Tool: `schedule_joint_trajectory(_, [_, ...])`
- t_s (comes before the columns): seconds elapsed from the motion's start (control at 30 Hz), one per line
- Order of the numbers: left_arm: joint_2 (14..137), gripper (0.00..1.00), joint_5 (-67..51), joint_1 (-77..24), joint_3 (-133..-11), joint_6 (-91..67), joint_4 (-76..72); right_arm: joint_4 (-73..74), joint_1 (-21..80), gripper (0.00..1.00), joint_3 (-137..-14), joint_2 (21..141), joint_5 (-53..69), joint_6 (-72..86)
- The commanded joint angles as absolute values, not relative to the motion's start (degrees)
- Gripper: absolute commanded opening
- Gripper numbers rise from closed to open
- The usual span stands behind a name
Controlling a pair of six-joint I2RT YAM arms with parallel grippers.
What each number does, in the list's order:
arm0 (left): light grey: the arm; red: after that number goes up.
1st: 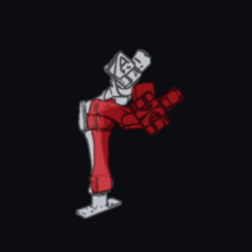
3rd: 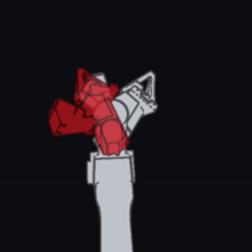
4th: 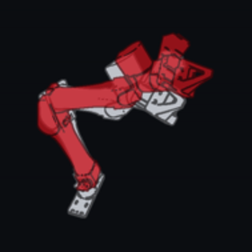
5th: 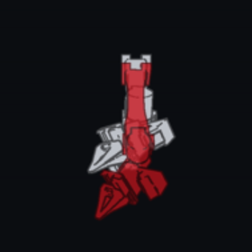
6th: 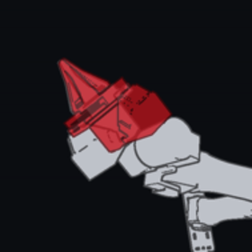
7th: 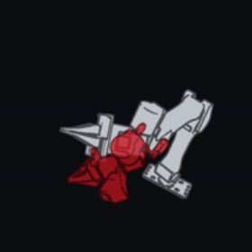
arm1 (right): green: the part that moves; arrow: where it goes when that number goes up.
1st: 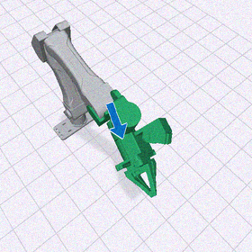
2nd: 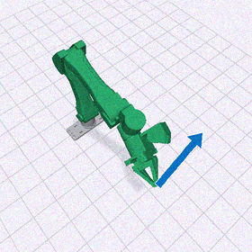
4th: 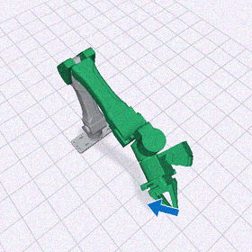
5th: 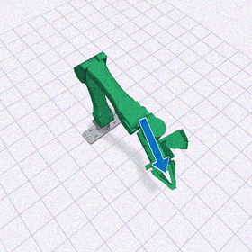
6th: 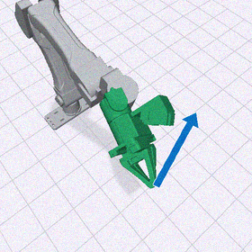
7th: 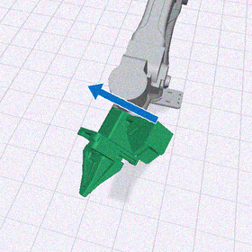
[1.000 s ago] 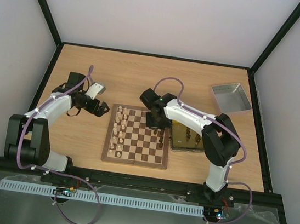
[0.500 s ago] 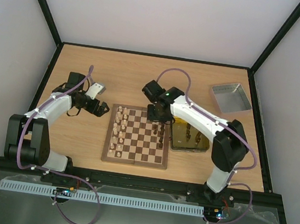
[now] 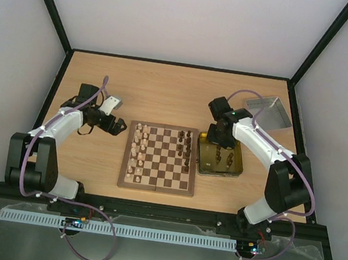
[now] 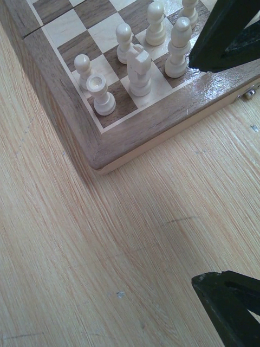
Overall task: Set up the chess pieces on the board
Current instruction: Pick up the chess piece from the storage box.
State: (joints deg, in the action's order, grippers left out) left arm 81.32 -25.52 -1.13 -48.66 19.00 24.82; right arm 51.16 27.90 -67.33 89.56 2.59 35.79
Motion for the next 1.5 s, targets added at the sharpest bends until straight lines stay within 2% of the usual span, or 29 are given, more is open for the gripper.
schedule_joint_trajectory(0.0, [80.78, 1.0, -25.84, -1.38, -48.21, 19.0, 25.05, 48.5, 26.93, 0.2, -65.56, 89.06, 2.3, 33.83])
schedule_joint_trajectory(0.47, [81.3, 1.0, -26.32, -1.41, -48.24, 19.14, 25.19, 44.73, 22.0, 0.24, -65.36, 93.68, 2.23, 35.68])
schedule_joint_trajectory(1.3, [82.09, 1.0, -26.97, -1.49, -48.3, 19.51, 25.27, 40.53, 17.01, 0.23, -65.12, 100.81, 7.42, 36.12])
schedule_joint_trajectory(1.47, [82.11, 1.0, -26.96, -1.49, -48.25, 19.52, 25.24, 40.43, 16.92, 0.2, -65.38, 101.6, 7.38, 36.12])
